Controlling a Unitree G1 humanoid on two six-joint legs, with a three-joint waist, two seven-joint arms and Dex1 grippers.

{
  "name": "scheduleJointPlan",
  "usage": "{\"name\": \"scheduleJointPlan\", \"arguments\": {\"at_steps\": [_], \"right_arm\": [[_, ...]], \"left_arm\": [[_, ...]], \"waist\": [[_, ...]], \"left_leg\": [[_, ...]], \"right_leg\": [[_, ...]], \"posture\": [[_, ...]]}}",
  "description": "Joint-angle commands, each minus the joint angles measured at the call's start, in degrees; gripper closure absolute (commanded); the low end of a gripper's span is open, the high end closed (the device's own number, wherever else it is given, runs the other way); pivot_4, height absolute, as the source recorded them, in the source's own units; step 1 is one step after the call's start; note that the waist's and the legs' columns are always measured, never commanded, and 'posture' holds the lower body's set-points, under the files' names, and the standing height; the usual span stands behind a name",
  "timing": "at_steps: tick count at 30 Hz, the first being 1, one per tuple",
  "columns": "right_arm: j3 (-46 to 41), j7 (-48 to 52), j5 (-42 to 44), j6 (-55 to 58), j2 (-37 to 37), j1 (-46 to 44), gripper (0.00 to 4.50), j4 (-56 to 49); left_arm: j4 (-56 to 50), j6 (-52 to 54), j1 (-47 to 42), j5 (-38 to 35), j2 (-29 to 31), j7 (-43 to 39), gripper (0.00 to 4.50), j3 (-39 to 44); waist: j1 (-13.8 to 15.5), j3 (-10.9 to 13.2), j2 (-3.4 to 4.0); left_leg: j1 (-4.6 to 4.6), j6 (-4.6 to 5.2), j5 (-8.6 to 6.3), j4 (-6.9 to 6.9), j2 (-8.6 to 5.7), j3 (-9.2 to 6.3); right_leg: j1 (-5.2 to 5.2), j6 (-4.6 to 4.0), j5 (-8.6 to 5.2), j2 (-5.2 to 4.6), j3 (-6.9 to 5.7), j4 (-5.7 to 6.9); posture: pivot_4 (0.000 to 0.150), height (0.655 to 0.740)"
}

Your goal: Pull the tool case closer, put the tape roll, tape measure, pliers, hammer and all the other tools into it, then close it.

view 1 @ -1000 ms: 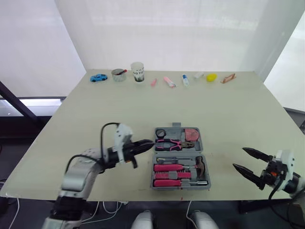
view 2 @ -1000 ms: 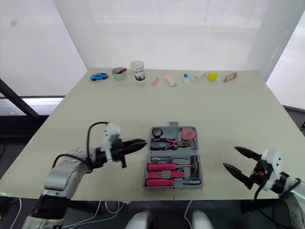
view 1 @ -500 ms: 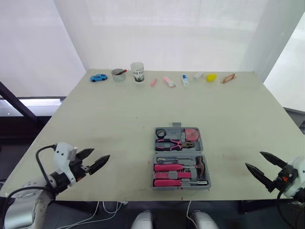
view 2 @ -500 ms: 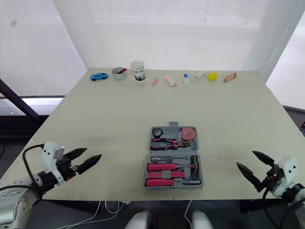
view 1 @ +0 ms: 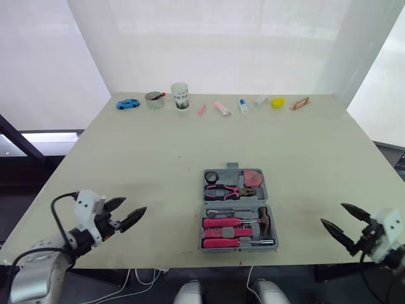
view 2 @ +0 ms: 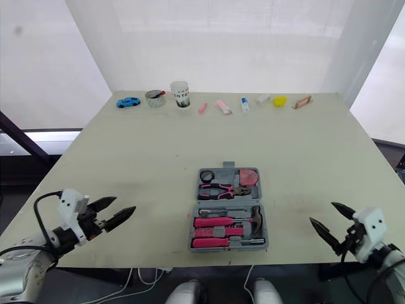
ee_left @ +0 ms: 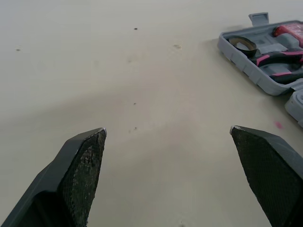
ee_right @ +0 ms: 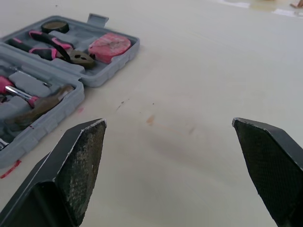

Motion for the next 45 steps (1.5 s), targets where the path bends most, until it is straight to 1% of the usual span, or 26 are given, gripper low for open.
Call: {"name": "scheduleJointPlan", "arguments": {"at_steps": [1,2,3,4,5,7,8,9,10,11,17,18,23,30,38,45], "right_arm": [[1.4,0.7,-0.6,0.5,-1.4,-3.0,0.0,0.1],[1.9,0.9,-0.7,0.9,-1.6,-4.1,0.56,0.4],[2.7,1.1,-1.1,1.1,-1.8,-5.4,0.73,1.0],[3.8,1.5,-1.6,1.3,-2.1,-6.8,1.59,1.7],[5.0,2.0,-2.3,1.5,-2.5,-8.2,1.78,2.4],[7.7,2.9,-3.9,2.3,-3.1,-11.1,2.74,3.9],[9.8,3.5,-5.2,3.1,-3.3,-13.3,3.4,5.4],[11.5,4.1,-6.2,3.8,-3.6,-15.1,3.88,6.9],[13.1,4.8,-7.1,4.1,-3.7,-16.8,4.26,8.4],[14.3,5.4,-7.9,4.1,-3.8,-18.2,4.47,9.8],[20.6,10.5,-12.3,0.8,-4.2,-24.5,4.47,17.6],[21.3,10.7,-12.8,0.2,-3.6,-25.8,4.47,18.9],[25.3,11.2,-16.8,-3.9,-1.3,-30.9,4.47,25.1],[27.1,11.0,-19.4,-8.4,1.1,-34.9,4.47,31.7],[28.0,10.8,-21.1,-11.2,3.4,-37.7,4.47,36.2],[28.1,11.3,-21.4,-12.8,4.4,-38.3,4.47,37.7]], "left_arm": [[1.9,-3.0,-2.6,1.0,0.1,-1.3,0.74,-2.3],[2.5,-3.3,-3.4,1.2,0.0,-1.6,1.28,-3.1],[3.6,-4.5,-4.5,1.5,-0.3,-2.3,1.53,-4.1],[4.7,-5.7,-5.5,1.8,-0.5,-3.5,2.41,-5.2],[5.9,-6.3,-6.6,2.3,-0.7,-4.2,2.6,-6.4],[8.5,-7.8,-9.2,2.7,-1.2,-6.5,3.54,-8.7],[10.4,-7.7,-11.1,3.4,-1.3,-8.1,4.0,-10.8],[12.2,-7.8,-12.7,4.1,-1.3,-9.5,4.4,-12.6],[13.9,-8.0,-14.3,4.8,-1.4,-10.9,4.5,-14.3],[15.3,-8.5,-15.5,5.4,-1.5,-12.0,4.5,-15.5],[24.5,-13.8,-21.8,9.5,-1.9,-16.5,4.5,-21.0],[26.2,-15.0,-22.8,10.3,-2.0,-17.3,4.5,-21.8],[32.4,-17.6,-28.0,12.2,-3.7,-19.9,4.5,-24.2],[36.6,-18.9,-31.7,14.4,-5.0,-23.2,4.5,-26.8],[40.5,-20.6,-34.2,16.5,-7.1,-23.5,4.5,-28.0],[41.8,-21.0,-35.0,17.3,-8.0,-23.6,4.5,-28.4]], "waist": [[0.0,0.0,0.0],[0.0,0.0,0.0],[0.0,0.0,-0.01],[0.0,0.0,-0.01],[0.0,0.0,-0.02],[0.0,0.0,-0.01],[0.0,0.0,-0.02],[0.0,0.0,-0.02],[0.0,0.0,-0.02],[0.0,0.0,-0.02],[0.0,0.0,-0.03],[0.0,0.0,-0.03],[-0.1,0.0,-0.04],[-0.1,0.0,-0.04],[-0.1,0.0,-0.04],[0.0,0.0,-0.04]], "left_leg": [[0.0,0.0,0.0,0.0,0.0,0.0],[0.0,0.0,0.0,0.0,-0.01,0.0],[-0.01,0.0,0.0,0.0,-0.01,0.0],[-0.01,0.0,0.0,0.0,-0.01,-0.01],[-0.02,0.0,0.0,0.0,-0.02,-0.01],[-0.02,0.0,0.0,0.0,-0.06,0.02],[-0.03,0.0,0.0,0.0,-0.08,0.04],[-0.1,0.0,0.0,0.0,-0.1,0.06],[-0.1,0.0,0.0,0.0,-0.1,0.05],[-0.08,0.01,0.0,-0.01,-0.1,0.03],[-0.09,0.01,0.01,0.02,-0.15,0.08],[-0.12,0.01,0.01,0.01,-0.15,0.07],[-0.15,0.01,0.01,0.03,-0.16,0.06],[-0.17,0.01,0.01,0.03,-0.17,0.06],[-0.15,0.01,0.01,0.04,-0.17,0.03],[-0.16,0.01,0.01,0.05,-0.18,0.03]], "right_leg": [[0.0,0.0,0.0,0.0,0.0,0.0],[0.0,0.0,0.0,0.0,0.0,0.0],[0.0,0.0,0.01,0.0,0.0,0.0],[0.01,0.0,0.01,0.01,0.0,0.0],[0.0,0.0,0.01,0.01,0.0,0.0],[0.01,0.0,0.01,0.01,0.0,0.0],[0.01,0.0,0.01,0.01,0.0,0.0],[0.0,0.02,0.02,0.04,-0.05,0.01],[0.0,0.02,0.02,0.05,-0.05,0.01],[0.02,0.04,0.03,0.05,-0.06,0.01],[0.03,0.05,0.04,0.08,-0.07,0.02],[0.01,0.22,0.13,0.08,-0.08,0.01],[-0.01,0.24,0.14,0.1,-0.09,0.02],[-0.01,0.25,0.15,0.1,-0.09,0.01],[0.0,0.25,0.15,0.1,-0.1,0.06],[0.01,0.25,0.15,0.1,-0.09,0.06]], "posture": [[0.15,0.74],[0.15,0.74],[0.15,0.74],[0.15,0.74],[0.15,0.74],[0.15,0.74],[0.15,0.74],[0.15,0.74],[0.15,0.74],[0.15,0.74],[0.15,0.74],[0.15,0.74],[0.15,0.74],[0.15,0.74],[0.15,0.74],[0.15,0.74]]}}
